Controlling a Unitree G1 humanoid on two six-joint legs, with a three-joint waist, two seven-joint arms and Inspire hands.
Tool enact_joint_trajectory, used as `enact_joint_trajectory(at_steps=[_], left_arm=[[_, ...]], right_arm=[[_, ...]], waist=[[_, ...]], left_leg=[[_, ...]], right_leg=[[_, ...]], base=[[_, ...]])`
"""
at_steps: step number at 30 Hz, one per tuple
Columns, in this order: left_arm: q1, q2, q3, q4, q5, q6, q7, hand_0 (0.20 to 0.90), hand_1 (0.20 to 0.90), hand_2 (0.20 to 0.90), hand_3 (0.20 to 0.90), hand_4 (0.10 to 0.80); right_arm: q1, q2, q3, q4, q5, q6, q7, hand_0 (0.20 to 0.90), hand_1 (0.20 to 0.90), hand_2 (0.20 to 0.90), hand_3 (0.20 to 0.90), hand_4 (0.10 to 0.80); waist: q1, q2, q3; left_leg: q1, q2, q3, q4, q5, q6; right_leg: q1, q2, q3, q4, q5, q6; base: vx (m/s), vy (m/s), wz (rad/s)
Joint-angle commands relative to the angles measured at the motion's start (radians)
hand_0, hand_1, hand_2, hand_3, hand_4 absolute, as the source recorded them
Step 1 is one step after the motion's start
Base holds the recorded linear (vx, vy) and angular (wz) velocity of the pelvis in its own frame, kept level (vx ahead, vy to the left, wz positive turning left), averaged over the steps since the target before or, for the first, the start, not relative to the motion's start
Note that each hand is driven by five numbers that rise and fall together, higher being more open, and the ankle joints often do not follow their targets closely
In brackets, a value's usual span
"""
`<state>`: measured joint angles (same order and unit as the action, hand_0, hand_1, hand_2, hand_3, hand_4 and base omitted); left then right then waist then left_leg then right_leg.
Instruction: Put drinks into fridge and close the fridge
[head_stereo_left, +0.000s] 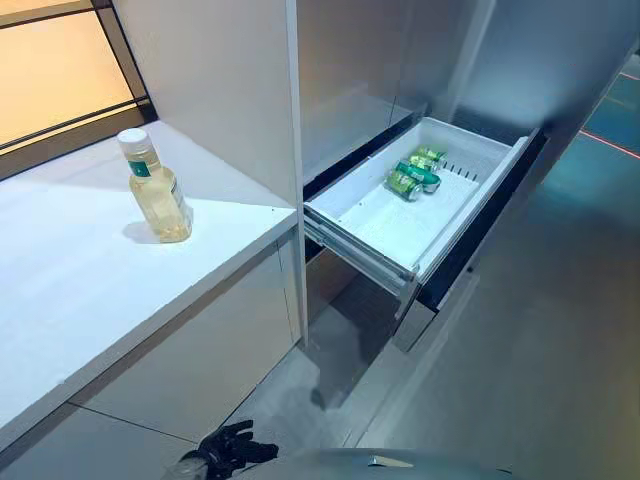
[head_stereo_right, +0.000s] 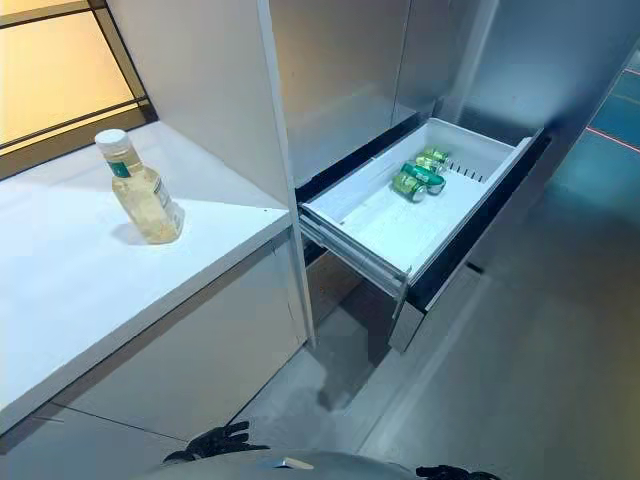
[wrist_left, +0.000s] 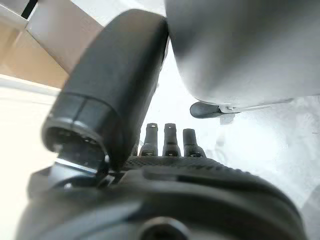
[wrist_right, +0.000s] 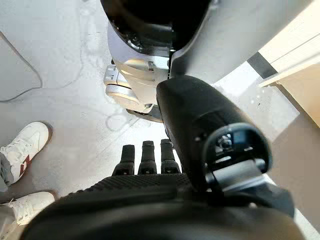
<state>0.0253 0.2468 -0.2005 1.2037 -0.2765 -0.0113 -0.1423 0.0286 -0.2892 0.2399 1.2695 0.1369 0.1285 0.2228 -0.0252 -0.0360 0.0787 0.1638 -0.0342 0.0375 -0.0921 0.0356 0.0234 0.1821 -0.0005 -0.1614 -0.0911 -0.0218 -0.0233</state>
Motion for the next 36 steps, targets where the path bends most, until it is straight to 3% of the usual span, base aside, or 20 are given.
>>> enact_joint_trajectory(at_steps=[1,13,20,27,36], left_arm=[[-0.059,-0.036,-0.026,0.038,-0.010,-0.035,-0.011,0.900,0.900,0.900,0.900,0.800],[-0.061,-0.035,-0.027,0.035,-0.012,-0.044,-0.021,0.900,0.900,0.900,0.900,0.800],[-0.068,-0.031,-0.055,0.021,0.067,-0.102,-0.011,0.900,0.900,0.900,0.900,0.800],[-0.106,0.006,-0.184,-0.098,0.282,-0.270,-0.001,0.900,0.900,0.900,0.900,0.800],[-0.218,0.109,-0.358,-0.403,0.425,-0.328,0.023,0.900,0.900,0.900,0.900,0.800]], right_arm=[[-0.056,0.056,0.011,0.002,0.020,-0.017,0.052,0.900,0.900,0.900,0.900,0.800],[-0.057,0.056,0.012,0.005,0.021,-0.016,0.051,0.900,0.900,0.900,0.900,0.800],[-0.059,0.055,0.017,0.000,0.017,-0.014,0.048,0.900,0.900,0.900,0.900,0.800],[-0.063,0.037,0.041,-0.015,0.011,-0.008,0.055,0.900,0.900,0.900,0.900,0.800],[-0.073,-0.010,0.072,-0.047,-0.010,-0.003,0.097,0.900,0.900,0.900,0.900,0.800]], waist=[[0.013,0.014,0.008],[0.014,0.014,0.007],[0.011,0.016,0.007],[0.001,0.023,0.011],[-0.017,0.034,0.019]], left_leg=[[0.000,0.014,0.010,0.016,-0.110,-0.019],[0.000,0.014,0.009,0.016,-0.110,-0.020],[0.000,0.016,0.012,0.016,-0.110,-0.020],[0.000,0.018,0.017,0.012,-0.107,-0.024],[-0.004,0.021,0.021,0.005,-0.103,-0.027]], right_leg=[[-0.035,-0.029,0.019,0.029,-0.010,0.096],[-0.034,-0.029,0.018,0.029,-0.010,0.097],[-0.035,-0.029,0.020,0.030,-0.011,0.098],[-0.042,-0.027,0.031,0.035,-0.008,0.104],[-0.053,-0.028,0.032,0.039,-0.005,0.114]], base=[[0.000,0.000,0.00],[0.000,0.000,0.00],[0.000,0.000,0.00],[0.000,0.000,0.00],[-0.024,0.011,-0.03]])
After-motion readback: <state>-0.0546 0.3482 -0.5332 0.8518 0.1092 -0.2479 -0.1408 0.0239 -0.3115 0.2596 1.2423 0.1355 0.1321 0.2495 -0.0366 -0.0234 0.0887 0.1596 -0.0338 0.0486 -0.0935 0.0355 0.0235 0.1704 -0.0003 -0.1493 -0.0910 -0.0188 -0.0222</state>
